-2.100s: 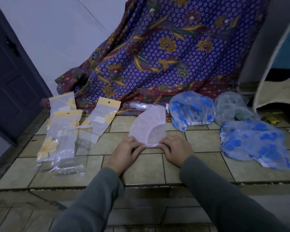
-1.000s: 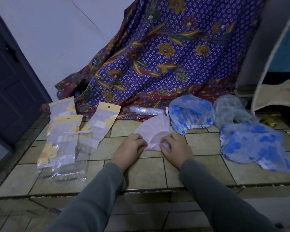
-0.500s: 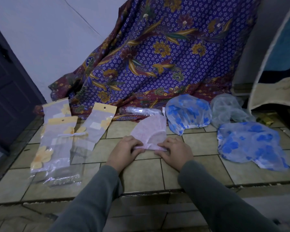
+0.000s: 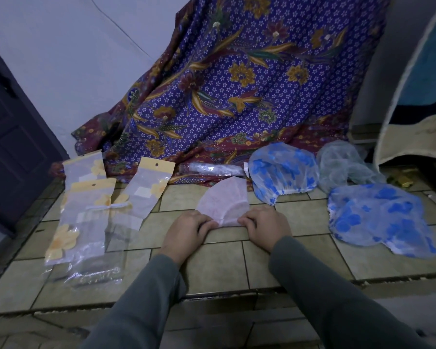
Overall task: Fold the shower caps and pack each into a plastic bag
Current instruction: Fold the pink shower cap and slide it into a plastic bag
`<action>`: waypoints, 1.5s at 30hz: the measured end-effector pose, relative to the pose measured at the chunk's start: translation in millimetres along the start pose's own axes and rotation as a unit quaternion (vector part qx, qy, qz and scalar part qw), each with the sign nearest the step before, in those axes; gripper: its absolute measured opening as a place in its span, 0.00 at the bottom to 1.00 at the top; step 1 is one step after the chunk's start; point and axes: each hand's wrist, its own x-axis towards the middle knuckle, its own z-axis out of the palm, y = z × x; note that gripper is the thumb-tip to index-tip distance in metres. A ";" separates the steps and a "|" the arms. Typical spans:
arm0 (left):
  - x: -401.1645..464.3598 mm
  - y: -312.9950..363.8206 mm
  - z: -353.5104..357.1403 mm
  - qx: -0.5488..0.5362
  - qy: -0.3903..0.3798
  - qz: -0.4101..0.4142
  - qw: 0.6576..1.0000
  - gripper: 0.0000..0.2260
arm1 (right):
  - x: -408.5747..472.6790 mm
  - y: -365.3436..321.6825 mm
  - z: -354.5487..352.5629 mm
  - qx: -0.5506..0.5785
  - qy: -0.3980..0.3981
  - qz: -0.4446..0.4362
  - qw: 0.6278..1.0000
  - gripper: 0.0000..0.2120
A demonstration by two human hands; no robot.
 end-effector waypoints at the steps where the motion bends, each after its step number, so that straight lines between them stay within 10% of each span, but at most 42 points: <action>1: 1.4 0.1 -0.3 0.002 -0.002 -0.015 1.000 0.14 | 2.1 -0.7 -0.6 0.002 -0.004 0.009 1.000 0.11; 16: 29.0 5.0 -1.7 0.038 -0.059 -0.139 0.988 0.11 | 26.7 -9.5 -4.1 0.015 -0.068 0.104 0.992 0.11; 25: 12.4 -1.3 12.2 0.045 0.015 0.057 0.997 0.13 | 6.8 -12.0 8.2 -0.053 0.125 -0.028 0.990 0.06; 36: 16.8 -4.8 4.0 -0.039 -0.016 0.011 0.999 0.15 | -3.3 -6.8 9.8 -0.012 0.011 0.018 1.000 0.16; 45: 7.3 -1.5 5.9 -0.023 -0.024 0.054 0.998 0.15 | -11.9 2.0 13.4 0.013 0.070 -0.019 0.997 0.10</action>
